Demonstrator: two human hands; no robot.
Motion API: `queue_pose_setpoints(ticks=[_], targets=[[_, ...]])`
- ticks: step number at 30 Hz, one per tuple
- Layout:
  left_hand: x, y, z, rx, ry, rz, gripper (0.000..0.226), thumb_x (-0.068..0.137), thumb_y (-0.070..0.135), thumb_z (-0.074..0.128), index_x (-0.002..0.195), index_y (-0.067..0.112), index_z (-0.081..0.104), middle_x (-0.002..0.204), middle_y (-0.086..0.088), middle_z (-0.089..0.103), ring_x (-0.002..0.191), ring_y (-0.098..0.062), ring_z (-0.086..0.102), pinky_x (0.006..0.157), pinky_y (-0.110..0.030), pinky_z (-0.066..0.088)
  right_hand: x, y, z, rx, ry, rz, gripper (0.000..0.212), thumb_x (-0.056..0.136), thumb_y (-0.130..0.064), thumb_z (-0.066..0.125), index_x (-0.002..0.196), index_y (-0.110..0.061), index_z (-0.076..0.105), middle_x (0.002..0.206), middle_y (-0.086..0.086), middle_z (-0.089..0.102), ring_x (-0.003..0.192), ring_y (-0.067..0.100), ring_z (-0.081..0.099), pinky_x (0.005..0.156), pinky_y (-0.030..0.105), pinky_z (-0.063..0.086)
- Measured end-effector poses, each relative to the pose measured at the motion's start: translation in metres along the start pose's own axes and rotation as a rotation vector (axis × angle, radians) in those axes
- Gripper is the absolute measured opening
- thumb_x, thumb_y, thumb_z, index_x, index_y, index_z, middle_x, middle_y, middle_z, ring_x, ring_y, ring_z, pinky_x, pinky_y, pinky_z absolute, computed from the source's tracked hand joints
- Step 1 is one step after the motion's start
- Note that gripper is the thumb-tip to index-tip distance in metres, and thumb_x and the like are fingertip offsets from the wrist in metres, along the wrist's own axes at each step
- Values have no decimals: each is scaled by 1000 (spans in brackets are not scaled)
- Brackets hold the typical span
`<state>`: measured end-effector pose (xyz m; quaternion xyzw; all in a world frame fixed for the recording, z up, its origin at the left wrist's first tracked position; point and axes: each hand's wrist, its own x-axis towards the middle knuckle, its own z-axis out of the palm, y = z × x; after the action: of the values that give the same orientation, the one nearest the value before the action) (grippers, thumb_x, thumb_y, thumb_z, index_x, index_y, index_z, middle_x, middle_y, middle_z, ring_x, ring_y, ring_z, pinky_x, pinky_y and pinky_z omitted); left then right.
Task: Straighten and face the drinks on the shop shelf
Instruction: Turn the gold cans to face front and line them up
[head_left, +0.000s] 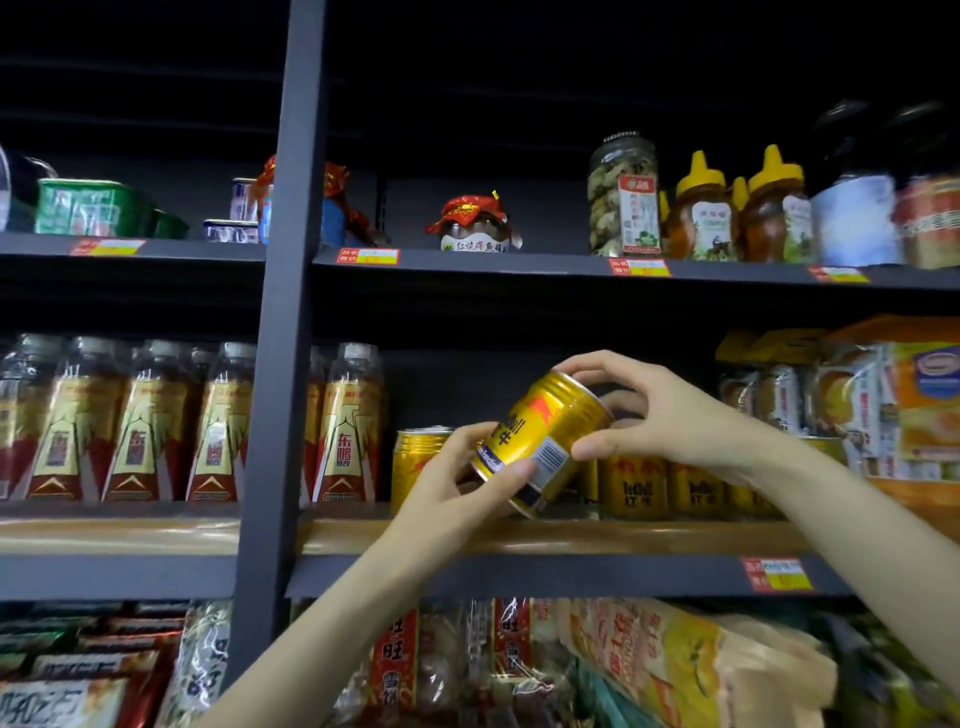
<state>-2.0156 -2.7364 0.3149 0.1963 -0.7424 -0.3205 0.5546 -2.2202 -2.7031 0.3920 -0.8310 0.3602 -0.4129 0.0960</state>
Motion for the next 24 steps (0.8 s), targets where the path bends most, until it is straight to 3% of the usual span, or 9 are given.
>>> queue_pose_setpoints(ticks=[2,4,6,9,12,17,21,24], targets=[[0,-1,-3,128,94,130,55,72,34,74,121,27,48,118,1,57,100,-8,61,75,-18,51,-3,3,4,43,10,48,55,61,-36,76,111,-40,54,110,-8,61,96,8,66,75,23,56],[5,4,-4,267,151,256,59,71,21,77,121,27,47,120,4,50,105,-5,55,78,-18,52,-5,4,11,383,24,170,49,67,-34,70,114,-27,58,111,6,63,94,17,69,71,27,57],[8,10,-2,335,141,344,63,70,15,79,123,27,45,122,8,47,112,-5,50,85,-24,53,-4,3,17,554,96,257,46,73,-38,65,114,-18,59,115,11,61,95,21,68,70,31,58],[10,21,5,242,187,396,73,65,24,79,125,30,38,124,20,44,117,4,47,89,-18,49,-4,4,28,814,169,345,42,76,-38,63,110,-13,63,106,14,69,93,26,70,70,35,59],[11,28,10,115,209,349,72,59,29,77,121,32,41,120,20,50,112,6,52,88,-14,48,-7,7,35,1077,170,377,54,73,-38,64,120,-12,59,108,18,70,94,34,69,64,35,59],[9,36,7,335,132,472,73,64,21,81,128,24,44,124,16,54,116,2,50,92,-15,45,-13,10,40,1230,145,316,53,77,-33,61,125,-11,55,116,19,66,102,31,67,73,38,59],[8,42,6,442,121,529,75,66,17,81,129,28,42,126,17,52,119,4,47,94,-12,43,-16,5,37,1161,138,332,50,77,-36,60,119,-10,58,108,20,69,98,30,69,71,32,59],[7,41,7,446,114,480,74,71,18,78,130,35,38,126,22,49,118,4,47,94,-14,44,-15,5,33,1117,237,255,45,76,-30,61,116,-9,62,111,18,68,95,26,70,71,31,59]])
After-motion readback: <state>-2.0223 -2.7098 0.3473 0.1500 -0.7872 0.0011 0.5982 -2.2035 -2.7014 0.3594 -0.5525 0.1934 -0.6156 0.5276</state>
